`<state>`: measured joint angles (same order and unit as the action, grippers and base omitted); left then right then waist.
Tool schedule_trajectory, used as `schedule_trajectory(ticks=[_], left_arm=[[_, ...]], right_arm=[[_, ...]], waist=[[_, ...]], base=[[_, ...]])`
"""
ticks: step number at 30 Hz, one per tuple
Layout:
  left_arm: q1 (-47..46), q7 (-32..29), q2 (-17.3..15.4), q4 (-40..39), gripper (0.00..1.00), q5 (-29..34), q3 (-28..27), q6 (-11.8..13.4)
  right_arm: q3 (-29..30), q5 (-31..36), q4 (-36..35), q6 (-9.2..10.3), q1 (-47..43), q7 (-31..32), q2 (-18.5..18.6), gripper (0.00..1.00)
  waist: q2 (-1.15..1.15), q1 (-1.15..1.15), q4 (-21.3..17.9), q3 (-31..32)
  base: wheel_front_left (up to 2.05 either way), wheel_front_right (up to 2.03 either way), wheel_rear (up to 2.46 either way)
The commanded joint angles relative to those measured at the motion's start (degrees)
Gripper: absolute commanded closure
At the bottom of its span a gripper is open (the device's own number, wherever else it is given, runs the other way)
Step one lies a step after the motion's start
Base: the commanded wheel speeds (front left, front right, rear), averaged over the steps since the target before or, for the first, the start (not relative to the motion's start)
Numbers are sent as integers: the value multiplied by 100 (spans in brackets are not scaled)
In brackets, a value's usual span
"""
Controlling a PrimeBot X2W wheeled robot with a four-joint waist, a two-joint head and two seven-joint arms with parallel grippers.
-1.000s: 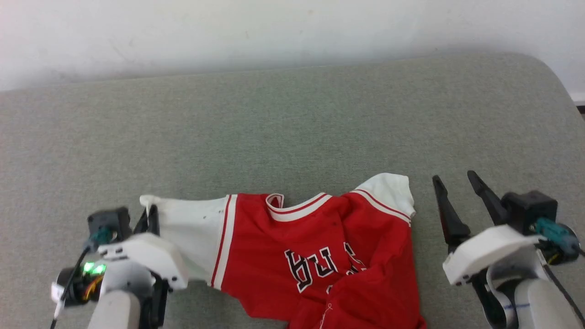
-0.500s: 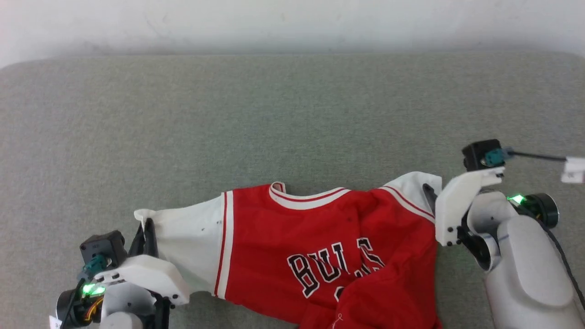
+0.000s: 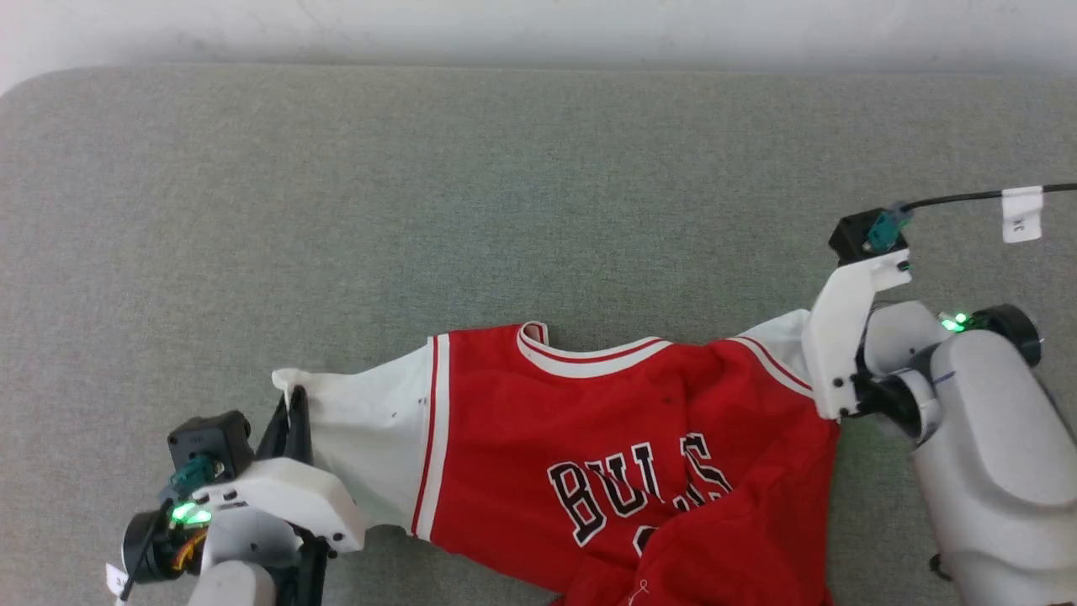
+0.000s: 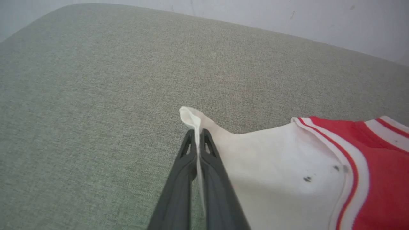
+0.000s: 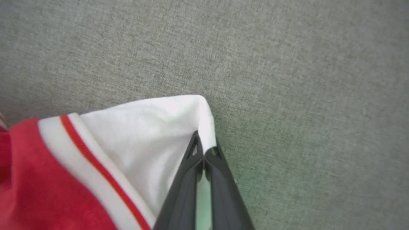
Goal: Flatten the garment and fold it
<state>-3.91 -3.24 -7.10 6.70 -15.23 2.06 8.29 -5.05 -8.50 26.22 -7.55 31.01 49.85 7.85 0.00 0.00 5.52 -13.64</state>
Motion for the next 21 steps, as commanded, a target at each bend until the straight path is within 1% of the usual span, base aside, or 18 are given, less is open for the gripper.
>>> schedule_trajectory(ticks=[1, 4, 7, 11, 12, 14, 17, 21], left_arm=[[-145, -7, -59, -44, 100, -33, 9, -29], [-349, -108, -196, -207, 100, 0, 14, -72], [-720, -241, -409, -493, 100, 91, 43, -156], [-1508, -423, -743, -758, 100, 27, -6, -426], [-1741, -485, -879, -798, 100, 134, 11, -452], [-2261, -622, -1086, -823, 100, 328, 13, -434], [-3191, -679, -1283, -709, 100, 442, -29, -455], [-4357, -611, -1307, -497, 100, 454, -118, -364]], right_arm=[[-46, -65, -46, 6, 6, 17, 134, 100], [-136, -199, -411, 6, 236, -52, 422, 100], [-193, -266, -726, 6, 555, -101, 715, 100], [-342, -281, -1093, 6, 1149, -172, 1030, 100], [-382, -267, -1157, 6, 1329, -202, 1111, 100], [-389, -244, -1244, 6, 1728, -348, 1213, 100], [-461, -155, -1294, 6, 2349, -525, 1312, 100], [-613, -3, -1234, 6, 3204, -843, 1363, 100]], waist=[[0, 0, -15, 3], [0, 0, -38, -14], [0, 0, -60, -86], [0, 0, -140, -284], [0, 0, -158, -348], [0, 0, -187, -496], [0, 0, -241, -750], [0, 0, -348, -1064]], base=[[0, 0, 0], [0, 0, 0], [0, 0, 0], [0, 0, 0], [0, 0, 0], [0, 0, 0], [0, 0, 0], [0, 0, 0]])
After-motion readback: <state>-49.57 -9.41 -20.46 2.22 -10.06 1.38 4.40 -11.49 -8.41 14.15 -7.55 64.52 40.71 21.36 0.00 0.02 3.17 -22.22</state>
